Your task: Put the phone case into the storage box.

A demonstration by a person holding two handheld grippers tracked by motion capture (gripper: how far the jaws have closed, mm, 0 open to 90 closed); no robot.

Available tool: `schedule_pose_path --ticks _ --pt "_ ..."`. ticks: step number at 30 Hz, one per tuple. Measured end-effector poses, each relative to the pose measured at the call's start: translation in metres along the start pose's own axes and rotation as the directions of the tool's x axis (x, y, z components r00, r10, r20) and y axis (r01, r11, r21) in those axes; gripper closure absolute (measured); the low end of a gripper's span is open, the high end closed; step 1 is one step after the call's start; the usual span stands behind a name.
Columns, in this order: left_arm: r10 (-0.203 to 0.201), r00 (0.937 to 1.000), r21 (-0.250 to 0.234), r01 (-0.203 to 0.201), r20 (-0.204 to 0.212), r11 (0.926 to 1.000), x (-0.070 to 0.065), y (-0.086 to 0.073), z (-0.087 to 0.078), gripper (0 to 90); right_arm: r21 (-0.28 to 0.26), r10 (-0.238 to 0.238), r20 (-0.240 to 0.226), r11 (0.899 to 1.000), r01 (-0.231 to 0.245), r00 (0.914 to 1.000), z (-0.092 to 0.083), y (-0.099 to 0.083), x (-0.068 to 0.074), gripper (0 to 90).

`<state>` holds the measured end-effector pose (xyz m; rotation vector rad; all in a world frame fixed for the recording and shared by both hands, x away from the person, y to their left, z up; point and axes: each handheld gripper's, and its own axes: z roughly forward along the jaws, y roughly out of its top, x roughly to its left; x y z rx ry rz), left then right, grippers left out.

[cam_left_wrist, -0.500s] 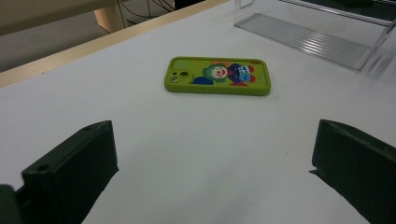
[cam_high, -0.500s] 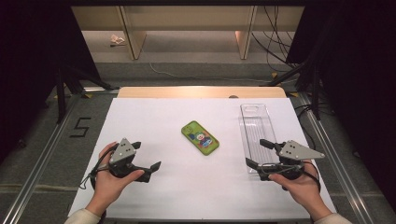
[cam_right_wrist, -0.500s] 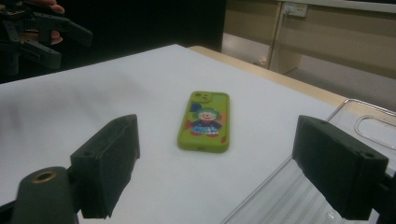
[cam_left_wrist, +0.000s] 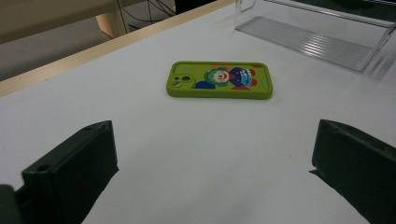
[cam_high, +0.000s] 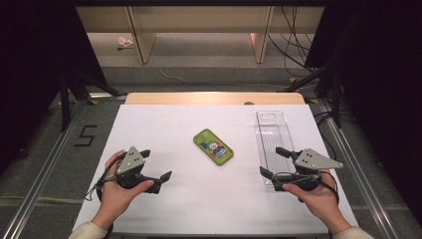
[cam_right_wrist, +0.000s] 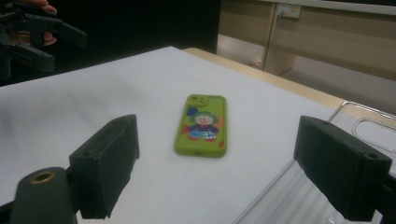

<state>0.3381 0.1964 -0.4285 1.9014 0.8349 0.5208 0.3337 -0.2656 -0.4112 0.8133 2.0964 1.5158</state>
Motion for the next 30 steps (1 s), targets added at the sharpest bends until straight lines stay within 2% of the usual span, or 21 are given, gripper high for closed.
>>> schedule_pose_path --ticks 4,7,8,11,13,14,16,19,20,22,23,26,27,28,30 --pt "0.001 1.0000 0.001 -0.001 0.000 1.0000 0.000 0.000 0.000 0.0 0.002 -0.007 0.006 1.000 0.007 1.0000 0.008 0.003 0.004 16.5" --pt "0.001 1.0000 0.001 -0.001 0.001 1.0000 0.000 0.000 0.000 0.0 0.002 -0.010 0.001 1.000 0.009 1.0000 0.012 0.004 0.006 21.5" --pt "0.002 1.0000 0.001 -0.002 0.003 1.0000 0.000 0.000 0.001 0.0 -0.008 -0.018 -0.002 1.000 0.018 0.9998 0.018 0.006 0.010 30.4" --pt "0.006 1.0000 0.002 -0.006 0.001 1.0000 0.000 0.001 0.001 0.0 0.002 -0.035 0.006 0.999 0.035 0.9994 0.027 0.010 0.015 38.0" --pt "0.004 1.0000 -0.001 -0.004 0.001 1.0000 0.000 0.001 0.002 0.0 0.012 -0.034 -0.008 0.999 0.034 0.9994 0.034 0.012 0.018 44.1" --pt "0.005 1.0000 -0.002 -0.005 0.001 1.0000 0.000 0.001 0.002 0.0 0.031 -0.043 -0.002 0.999 0.043 0.9991 0.038 0.013 0.020 49.5" --pt "0.004 1.0000 -0.004 -0.004 0.000 1.0000 0.000 0.002 0.002 0.0 0.040 -0.038 -0.033 0.998 0.040 0.9987 0.045 0.015 0.022 59.1" --pt "0.005 1.0000 -0.001 -0.005 0.005 1.0000 -0.001 0.002 0.002 0.0 0.058 -0.032 -0.043 0.998 0.034 0.9986 0.054 0.020 0.023 72.9" --pt "0.006 1.0000 -0.001 -0.006 0.005 1.0000 -0.001 0.002 0.003 0.0 0.076 -0.032 -0.023 0.997 0.034 0.9992 0.058 0.023 0.023 78.3" --pt "0.008 1.0000 0.000 -0.008 0.006 1.0000 -0.001 0.002 0.003 0.0 0.109 -0.019 -0.014 0.994 0.021 0.9997 0.066 0.027 0.022 86.7" --pt "0.008 0.9999 -0.001 -0.008 0.006 1.0000 -0.001 0.002 0.003 0.0 0.130 -0.017 0.010 0.991 0.016 0.9998 0.071 0.029 0.022 89.4" --pt "0.008 0.9999 0.001 -0.008 0.007 1.0000 -0.001 0.002 0.003 0.0 0.182 0.004 0.061 0.983 -0.016 0.9981 0.085 0.031 0.021 90.0" --pt "0.008 0.9999 0.001 -0.008 0.007 1.0000 -0.001 0.002 0.003 0.0 0.182 0.004 0.061 0.983 -0.016 0.9981 0.085 0.031 0.021 90.0" --pt "0.007 0.9999 0.001 -0.007 0.008 1.0000 -0.001 0.002 0.003 0.0 0.222 0.020 0.094 0.974 -0.040 0.9954 0.097 0.032 0.019 90.0" --pt "0.006 0.9999 0.001 -0.006 0.008 1.0000 -0.001 0.002 0.003 0.0 0.250 0.035 0.108 0.966 -0.061 0.9935 0.107 0.032 0.017 90.0"
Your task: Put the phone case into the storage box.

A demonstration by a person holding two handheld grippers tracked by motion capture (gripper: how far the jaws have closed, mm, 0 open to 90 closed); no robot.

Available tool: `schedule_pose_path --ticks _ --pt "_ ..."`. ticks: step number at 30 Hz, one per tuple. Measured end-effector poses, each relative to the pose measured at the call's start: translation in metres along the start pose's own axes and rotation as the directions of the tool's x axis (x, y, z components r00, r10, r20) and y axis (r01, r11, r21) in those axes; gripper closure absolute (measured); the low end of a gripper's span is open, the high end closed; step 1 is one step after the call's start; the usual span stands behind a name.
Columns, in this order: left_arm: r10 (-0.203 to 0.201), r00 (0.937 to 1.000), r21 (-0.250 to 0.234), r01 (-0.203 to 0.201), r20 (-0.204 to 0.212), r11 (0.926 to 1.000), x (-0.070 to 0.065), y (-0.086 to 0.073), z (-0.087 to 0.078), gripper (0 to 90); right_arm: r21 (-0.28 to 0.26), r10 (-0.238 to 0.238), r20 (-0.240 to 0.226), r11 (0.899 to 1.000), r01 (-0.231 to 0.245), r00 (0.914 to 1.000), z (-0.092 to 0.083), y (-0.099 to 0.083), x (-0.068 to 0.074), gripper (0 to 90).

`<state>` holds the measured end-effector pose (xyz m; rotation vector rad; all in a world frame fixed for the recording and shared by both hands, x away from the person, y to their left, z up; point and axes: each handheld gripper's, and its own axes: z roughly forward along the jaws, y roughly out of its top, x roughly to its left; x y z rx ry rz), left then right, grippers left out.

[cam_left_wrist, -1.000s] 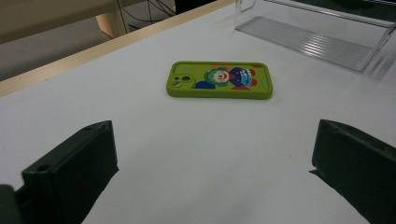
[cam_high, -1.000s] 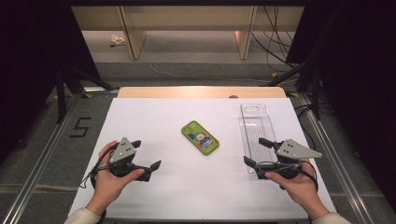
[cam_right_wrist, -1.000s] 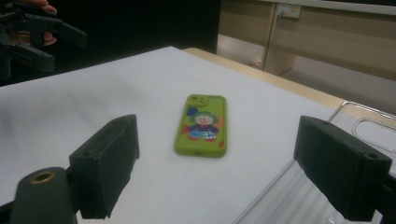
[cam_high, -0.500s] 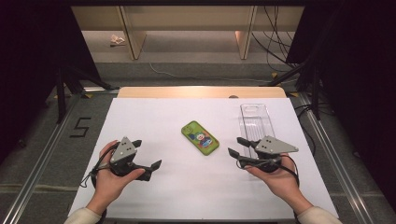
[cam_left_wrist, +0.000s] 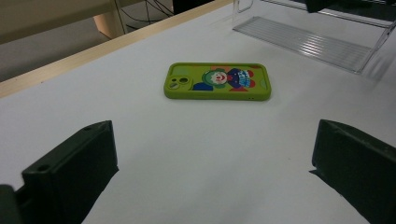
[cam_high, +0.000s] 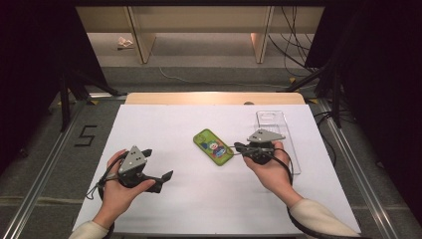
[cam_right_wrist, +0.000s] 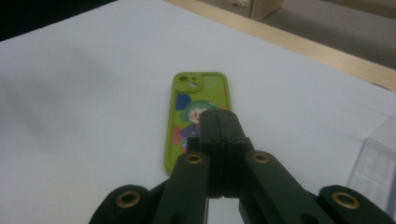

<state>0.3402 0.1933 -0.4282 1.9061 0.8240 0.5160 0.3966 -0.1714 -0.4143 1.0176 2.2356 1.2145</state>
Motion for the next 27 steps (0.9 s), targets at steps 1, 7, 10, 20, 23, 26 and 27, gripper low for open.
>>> schedule_pose_path --ticks 1,7,10,20,23,26,27 --pt "-0.001 1.0000 -0.001 0.001 0.000 1.0000 0.000 0.000 0.000 0.0 0.013 0.005 0.002 1.000 -0.005 1.0000 0.006 0.001 -0.001 90.0" --pt "-0.003 1.0000 -0.004 0.003 0.000 1.0000 0.000 0.000 -0.001 0.0 0.107 0.028 0.058 0.994 -0.034 0.9979 0.043 0.009 -0.002 90.0" --pt "-0.003 1.0000 -0.005 0.003 0.001 1.0000 0.001 -0.001 -0.001 0.0 0.142 0.022 0.095 0.989 -0.036 0.9952 0.059 0.011 -0.004 90.0" --pt "-0.001 1.0000 0.003 0.001 0.005 1.0000 0.000 -0.002 0.000 0.0 0.258 0.024 0.162 0.964 -0.066 0.9865 0.086 0.003 -0.010 90.0" --pt "-0.005 1.0000 0.004 0.005 0.004 1.0000 0.001 -0.002 -0.001 0.0 0.282 0.028 0.181 0.956 -0.079 0.9831 0.089 0.000 -0.012 90.0" --pt "-0.006 1.0000 0.003 0.006 0.005 1.0000 0.001 -0.002 -0.001 0.0 0.300 0.030 0.199 0.950 -0.090 0.9795 0.090 -0.003 -0.016 90.0" --pt "-0.005 1.0000 0.003 0.005 0.005 1.0000 0.001 -0.002 -0.001 0.0 0.302 0.030 0.199 0.949 -0.091 0.9795 0.090 -0.004 -0.017 90.0"
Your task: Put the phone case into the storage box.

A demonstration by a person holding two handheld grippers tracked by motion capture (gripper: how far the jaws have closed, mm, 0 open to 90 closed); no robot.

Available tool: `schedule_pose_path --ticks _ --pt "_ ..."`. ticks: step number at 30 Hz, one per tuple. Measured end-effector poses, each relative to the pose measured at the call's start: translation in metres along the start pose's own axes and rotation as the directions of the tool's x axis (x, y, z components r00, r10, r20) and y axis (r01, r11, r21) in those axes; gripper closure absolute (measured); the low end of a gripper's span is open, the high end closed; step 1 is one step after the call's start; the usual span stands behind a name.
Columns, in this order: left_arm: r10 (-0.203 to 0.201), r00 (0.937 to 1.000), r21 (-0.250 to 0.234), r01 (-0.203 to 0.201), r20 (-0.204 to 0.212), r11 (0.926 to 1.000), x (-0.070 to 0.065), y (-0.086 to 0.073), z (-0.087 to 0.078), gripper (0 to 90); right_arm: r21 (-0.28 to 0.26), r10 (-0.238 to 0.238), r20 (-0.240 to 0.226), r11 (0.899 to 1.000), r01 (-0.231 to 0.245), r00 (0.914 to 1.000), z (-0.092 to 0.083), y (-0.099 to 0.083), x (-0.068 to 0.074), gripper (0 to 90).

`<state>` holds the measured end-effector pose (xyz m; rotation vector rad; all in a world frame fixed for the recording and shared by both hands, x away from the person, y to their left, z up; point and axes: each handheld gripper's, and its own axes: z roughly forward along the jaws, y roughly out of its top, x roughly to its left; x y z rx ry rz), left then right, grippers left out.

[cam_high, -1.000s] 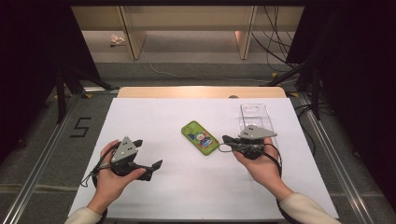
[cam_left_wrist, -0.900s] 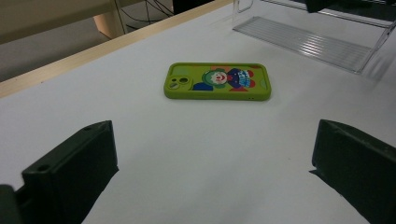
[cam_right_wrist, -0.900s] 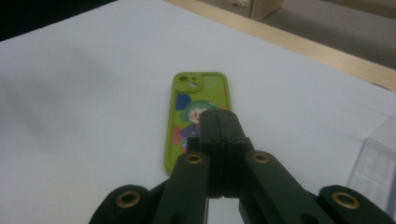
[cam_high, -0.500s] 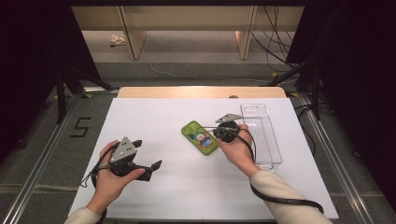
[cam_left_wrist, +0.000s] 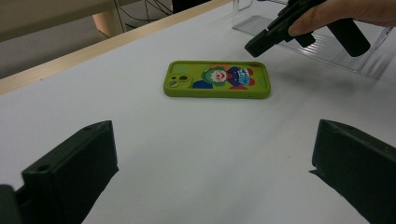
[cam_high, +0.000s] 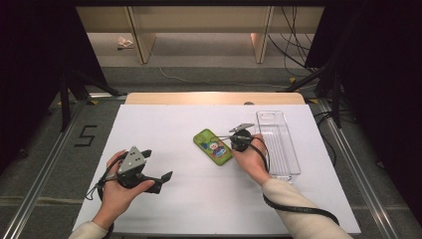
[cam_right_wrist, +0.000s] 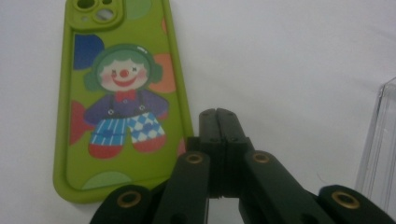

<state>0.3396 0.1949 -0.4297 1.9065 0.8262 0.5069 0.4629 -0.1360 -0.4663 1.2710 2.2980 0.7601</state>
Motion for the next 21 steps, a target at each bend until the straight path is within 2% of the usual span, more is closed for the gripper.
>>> schedule_pose_path --ticks 10,16,21 --pt "0.000 1.0000 0.007 0.000 -0.002 1.0000 -0.0004 -0.0007 0.0013 0.0 0.041 0.002 0.000 0.999 -0.002 1.0000 0.0046 -0.0052 0.0018 90.0" --pt "-0.003 1.0000 0.011 0.003 0.001 0.9999 -0.0006 -0.0013 0.0022 0.0 0.057 -0.002 -0.015 0.998 0.002 0.9999 0.0060 -0.0073 0.0018 90.0" --pt "-0.001 1.0000 0.013 0.001 0.001 0.9999 -0.0005 -0.0014 0.0023 0.0 0.069 -0.014 -0.040 0.997 0.017 0.9991 0.0037 -0.0087 0.0080 90.0"
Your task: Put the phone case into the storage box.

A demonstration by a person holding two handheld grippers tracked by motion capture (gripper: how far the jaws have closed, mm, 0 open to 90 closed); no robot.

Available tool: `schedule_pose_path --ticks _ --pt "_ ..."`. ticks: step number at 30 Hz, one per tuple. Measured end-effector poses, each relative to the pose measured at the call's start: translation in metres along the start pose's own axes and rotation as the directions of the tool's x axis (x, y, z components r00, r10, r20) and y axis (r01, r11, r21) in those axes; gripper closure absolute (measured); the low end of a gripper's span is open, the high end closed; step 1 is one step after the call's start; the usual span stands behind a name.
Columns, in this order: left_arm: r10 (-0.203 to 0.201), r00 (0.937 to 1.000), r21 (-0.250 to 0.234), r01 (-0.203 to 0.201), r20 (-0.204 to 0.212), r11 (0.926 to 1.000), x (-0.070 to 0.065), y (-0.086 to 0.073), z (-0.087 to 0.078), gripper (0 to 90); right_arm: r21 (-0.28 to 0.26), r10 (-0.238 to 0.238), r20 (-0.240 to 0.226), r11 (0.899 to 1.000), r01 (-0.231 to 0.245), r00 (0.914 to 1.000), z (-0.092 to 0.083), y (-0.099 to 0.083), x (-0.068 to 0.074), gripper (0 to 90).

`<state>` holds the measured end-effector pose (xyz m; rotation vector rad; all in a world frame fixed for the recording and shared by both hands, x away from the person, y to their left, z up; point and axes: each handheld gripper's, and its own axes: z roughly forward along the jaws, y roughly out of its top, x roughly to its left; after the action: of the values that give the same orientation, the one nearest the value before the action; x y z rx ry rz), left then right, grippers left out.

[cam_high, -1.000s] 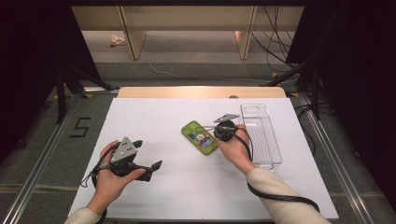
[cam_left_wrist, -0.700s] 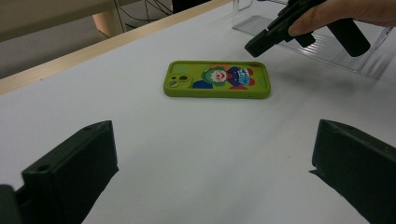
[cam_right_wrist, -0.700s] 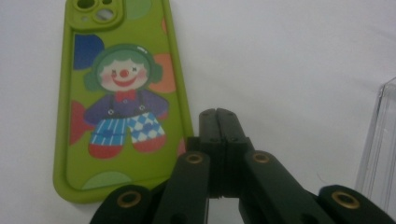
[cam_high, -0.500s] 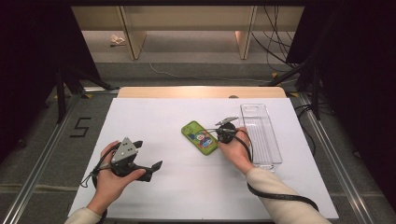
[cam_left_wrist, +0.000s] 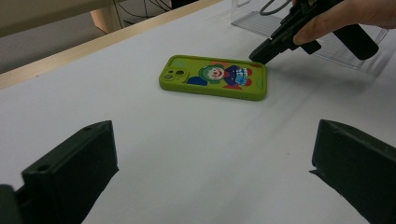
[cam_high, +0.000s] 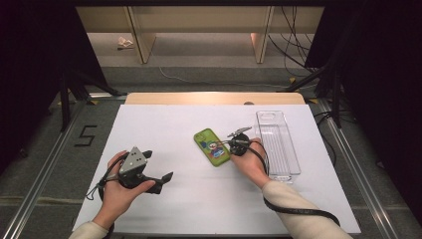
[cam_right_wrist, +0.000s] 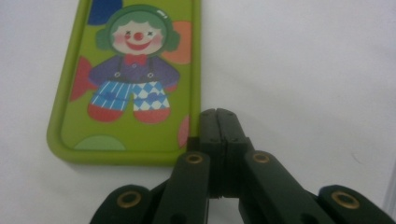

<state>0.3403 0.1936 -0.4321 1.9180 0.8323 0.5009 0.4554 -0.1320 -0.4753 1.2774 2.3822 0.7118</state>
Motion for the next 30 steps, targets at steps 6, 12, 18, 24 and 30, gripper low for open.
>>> schedule_pose_path --ticks 6,12,18,24,30 --pt "-0.002 1.0000 0.000 0.002 0.001 1.0000 0.000 0.000 0.000 0.0 0.009 -0.019 -0.047 1.000 0.020 0.9987 -0.003 -0.003 0.012 90.0" --pt "-0.001 1.0000 0.004 0.001 0.002 1.0000 0.000 0.000 0.000 0.0 0.000 -0.062 -0.106 0.998 0.062 0.9925 -0.003 -0.003 0.032 90.0" --pt "-0.004 1.0000 0.010 0.004 0.006 0.9999 0.000 0.000 0.001 0.0 -0.034 -0.102 -0.144 0.995 0.099 0.9843 -0.001 -0.001 0.045 90.0" --pt "-0.001 1.0000 0.014 0.001 0.006 0.9999 0.000 0.000 0.001 0.0 -0.048 -0.121 -0.165 0.992 0.115 0.9788 0.001 0.000 0.055 90.0" --pt "-0.004 1.0000 0.010 0.004 0.006 0.9999 0.000 0.000 0.001 0.0 -0.052 -0.121 -0.177 0.992 0.114 0.9768 0.002 0.004 0.060 90.0"
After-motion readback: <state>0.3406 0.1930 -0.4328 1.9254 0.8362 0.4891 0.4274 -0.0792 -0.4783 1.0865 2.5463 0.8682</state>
